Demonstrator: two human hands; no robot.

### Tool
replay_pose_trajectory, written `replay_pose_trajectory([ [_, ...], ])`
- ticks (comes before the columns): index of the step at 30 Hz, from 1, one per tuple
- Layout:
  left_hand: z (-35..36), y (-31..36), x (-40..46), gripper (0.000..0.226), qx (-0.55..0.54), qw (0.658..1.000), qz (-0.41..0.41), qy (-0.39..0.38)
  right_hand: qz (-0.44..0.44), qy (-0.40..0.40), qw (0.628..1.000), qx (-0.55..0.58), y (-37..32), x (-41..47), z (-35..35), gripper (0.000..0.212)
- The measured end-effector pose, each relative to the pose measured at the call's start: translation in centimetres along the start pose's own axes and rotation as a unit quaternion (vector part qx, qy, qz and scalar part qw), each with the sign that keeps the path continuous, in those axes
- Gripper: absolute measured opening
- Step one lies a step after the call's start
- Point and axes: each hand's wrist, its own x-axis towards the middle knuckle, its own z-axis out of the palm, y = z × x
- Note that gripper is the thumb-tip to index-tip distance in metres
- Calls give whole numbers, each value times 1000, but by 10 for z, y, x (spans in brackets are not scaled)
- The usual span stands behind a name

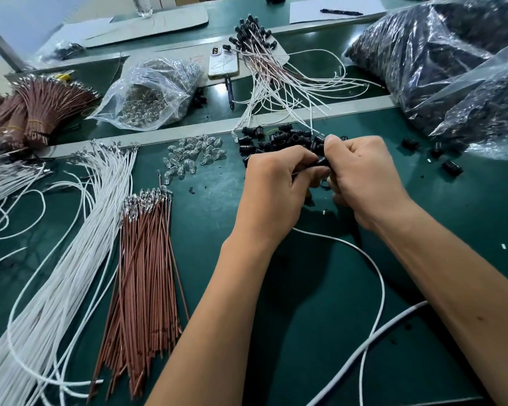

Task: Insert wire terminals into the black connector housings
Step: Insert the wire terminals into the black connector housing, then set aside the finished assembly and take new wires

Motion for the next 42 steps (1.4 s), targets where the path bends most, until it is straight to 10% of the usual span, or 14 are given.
replay_pose_trajectory([
  [14,-3,4,3,17,-225,961,-141,-74,-181,-27,979,-86,-7,1,-15,60],
  [19,4,12,7,6,-283,947,-138,70,-127,-81,989,-2,-5,2,-12,57],
  [25,12,32,33,4,-455,843,-223,180,-117,-242,963,-19,-12,-6,-6,29],
  [32,12,39,98,13,-461,813,-301,189,72,-173,952,244,-47,26,-27,16],
  [36,22,40,144,15,-490,793,-303,197,94,-203,970,94,-61,67,-40,23],
  [42,38,7,222,27,-398,854,-303,143,97,-170,980,39,-71,148,-53,30],
])
